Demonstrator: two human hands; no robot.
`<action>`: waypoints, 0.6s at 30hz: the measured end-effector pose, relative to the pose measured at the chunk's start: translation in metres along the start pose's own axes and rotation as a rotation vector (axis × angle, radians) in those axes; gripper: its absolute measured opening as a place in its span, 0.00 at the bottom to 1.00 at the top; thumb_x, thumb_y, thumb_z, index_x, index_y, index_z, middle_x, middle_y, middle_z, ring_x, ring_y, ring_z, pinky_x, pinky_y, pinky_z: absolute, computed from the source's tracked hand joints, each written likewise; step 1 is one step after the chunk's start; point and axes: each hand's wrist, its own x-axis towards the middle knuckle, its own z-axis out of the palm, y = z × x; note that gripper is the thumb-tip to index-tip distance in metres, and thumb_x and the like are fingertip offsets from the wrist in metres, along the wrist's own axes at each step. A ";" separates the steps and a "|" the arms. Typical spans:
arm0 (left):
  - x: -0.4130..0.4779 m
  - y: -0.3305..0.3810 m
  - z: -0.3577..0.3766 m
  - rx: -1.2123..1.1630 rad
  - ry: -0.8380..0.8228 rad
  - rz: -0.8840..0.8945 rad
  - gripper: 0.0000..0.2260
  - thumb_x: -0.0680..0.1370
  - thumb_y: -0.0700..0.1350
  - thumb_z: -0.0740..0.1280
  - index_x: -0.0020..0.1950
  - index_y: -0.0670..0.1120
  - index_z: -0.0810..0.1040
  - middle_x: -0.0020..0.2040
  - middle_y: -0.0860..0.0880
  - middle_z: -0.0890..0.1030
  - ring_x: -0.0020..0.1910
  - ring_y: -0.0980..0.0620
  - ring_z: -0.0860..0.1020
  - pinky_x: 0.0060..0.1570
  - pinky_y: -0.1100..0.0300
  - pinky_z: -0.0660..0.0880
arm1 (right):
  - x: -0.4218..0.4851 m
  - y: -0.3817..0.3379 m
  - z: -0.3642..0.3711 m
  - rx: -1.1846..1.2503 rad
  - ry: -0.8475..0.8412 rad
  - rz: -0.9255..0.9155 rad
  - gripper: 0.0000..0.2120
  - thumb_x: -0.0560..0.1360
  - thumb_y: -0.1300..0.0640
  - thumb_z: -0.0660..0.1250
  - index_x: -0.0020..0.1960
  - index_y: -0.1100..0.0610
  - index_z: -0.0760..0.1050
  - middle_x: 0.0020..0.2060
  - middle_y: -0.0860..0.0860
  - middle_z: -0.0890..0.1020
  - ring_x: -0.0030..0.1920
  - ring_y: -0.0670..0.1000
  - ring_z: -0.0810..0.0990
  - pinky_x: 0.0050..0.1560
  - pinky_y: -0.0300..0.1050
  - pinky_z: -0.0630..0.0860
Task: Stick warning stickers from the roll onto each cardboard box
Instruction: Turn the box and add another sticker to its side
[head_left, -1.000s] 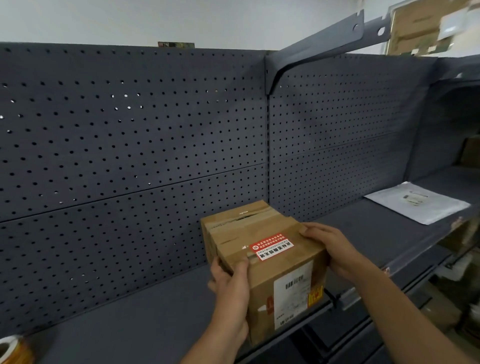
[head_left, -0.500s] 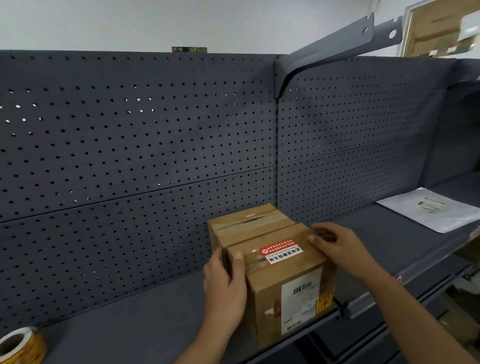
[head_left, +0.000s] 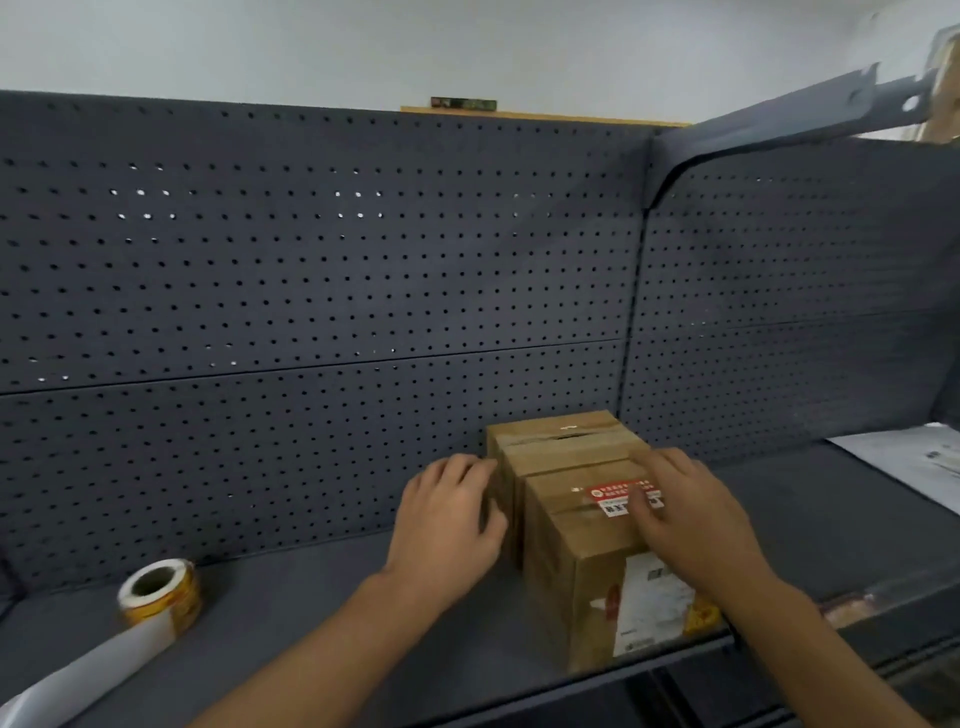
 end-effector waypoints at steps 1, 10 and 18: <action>-0.003 -0.008 -0.007 0.020 0.005 0.003 0.23 0.83 0.53 0.60 0.79 0.54 0.67 0.71 0.56 0.72 0.71 0.52 0.69 0.72 0.53 0.68 | 0.002 -0.010 0.004 0.012 0.019 -0.027 0.14 0.79 0.55 0.68 0.64 0.55 0.78 0.56 0.51 0.81 0.52 0.53 0.78 0.47 0.47 0.74; -0.047 -0.086 -0.055 0.206 0.033 0.041 0.22 0.79 0.51 0.65 0.73 0.50 0.74 0.63 0.54 0.78 0.60 0.51 0.79 0.59 0.54 0.78 | 0.008 -0.100 0.038 0.143 -0.016 -0.180 0.15 0.77 0.54 0.70 0.64 0.53 0.79 0.53 0.44 0.80 0.51 0.46 0.78 0.51 0.42 0.78; -0.095 -0.156 -0.115 0.356 0.130 -0.087 0.21 0.74 0.48 0.69 0.68 0.52 0.79 0.59 0.54 0.80 0.53 0.50 0.82 0.50 0.54 0.81 | 0.022 -0.192 0.073 0.280 -0.132 -0.213 0.20 0.82 0.47 0.64 0.73 0.48 0.72 0.62 0.41 0.76 0.63 0.45 0.74 0.62 0.43 0.75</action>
